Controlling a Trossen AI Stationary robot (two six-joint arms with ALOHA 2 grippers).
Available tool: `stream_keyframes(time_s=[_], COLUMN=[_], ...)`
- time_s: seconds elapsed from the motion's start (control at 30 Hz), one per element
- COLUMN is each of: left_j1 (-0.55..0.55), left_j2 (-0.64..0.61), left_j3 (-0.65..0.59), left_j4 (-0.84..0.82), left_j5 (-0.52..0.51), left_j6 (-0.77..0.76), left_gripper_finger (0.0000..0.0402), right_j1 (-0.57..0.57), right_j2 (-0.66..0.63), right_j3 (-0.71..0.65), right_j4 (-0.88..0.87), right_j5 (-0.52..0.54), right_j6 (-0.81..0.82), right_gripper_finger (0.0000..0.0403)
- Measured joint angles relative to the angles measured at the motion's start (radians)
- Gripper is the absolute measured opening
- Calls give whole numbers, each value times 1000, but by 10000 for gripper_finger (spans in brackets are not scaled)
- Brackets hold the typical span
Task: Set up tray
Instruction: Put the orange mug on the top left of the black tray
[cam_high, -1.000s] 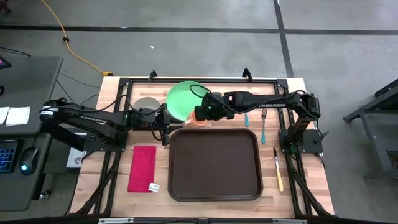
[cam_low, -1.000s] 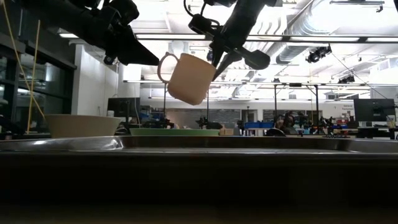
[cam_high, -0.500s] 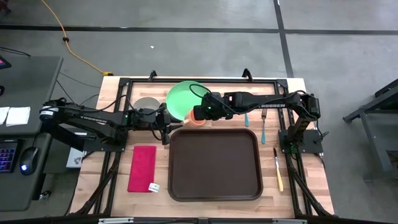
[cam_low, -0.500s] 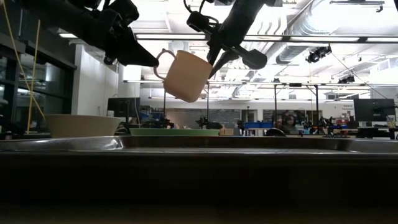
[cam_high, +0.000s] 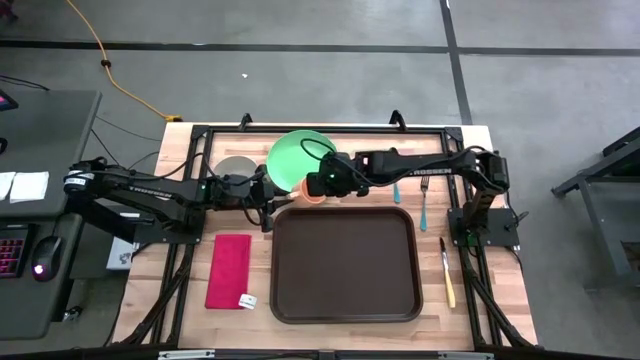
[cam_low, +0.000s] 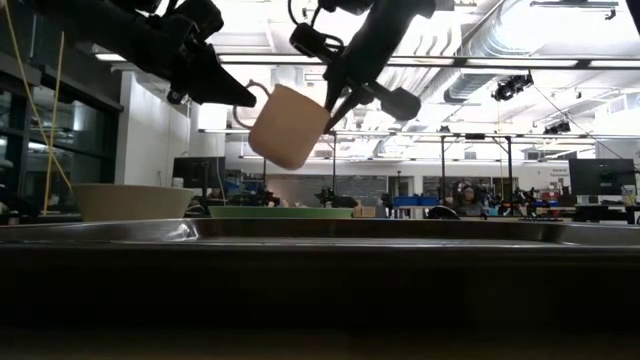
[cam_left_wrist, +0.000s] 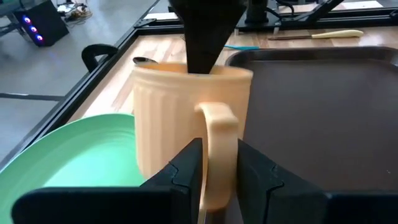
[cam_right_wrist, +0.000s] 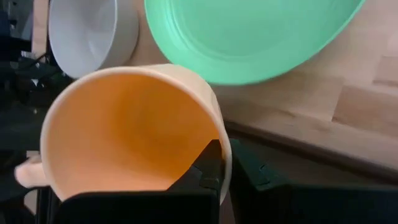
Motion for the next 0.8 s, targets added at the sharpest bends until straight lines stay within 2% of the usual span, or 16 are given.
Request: stream_keyframes(time_s=[0.17, 0.43, 0.8], left_j1=[0, 0, 0], left_j2=[0, 0, 0], left_j3=[0, 0, 0], left_j4=[-18, -36, -38], left_j5=[-1, -18, -23], left_j6=[-3, -1, -2], left_gripper_finger=[107, 71, 80], right_j1=[0, 0, 0], right_j2=[10, 11, 11], right_j3=[0, 0, 0], right_j4=[12, 14, 16], right_j5=[-20, -22, -23], right_j6=[-2, -2, -4], right_gripper_finger=[0, 0, 0])
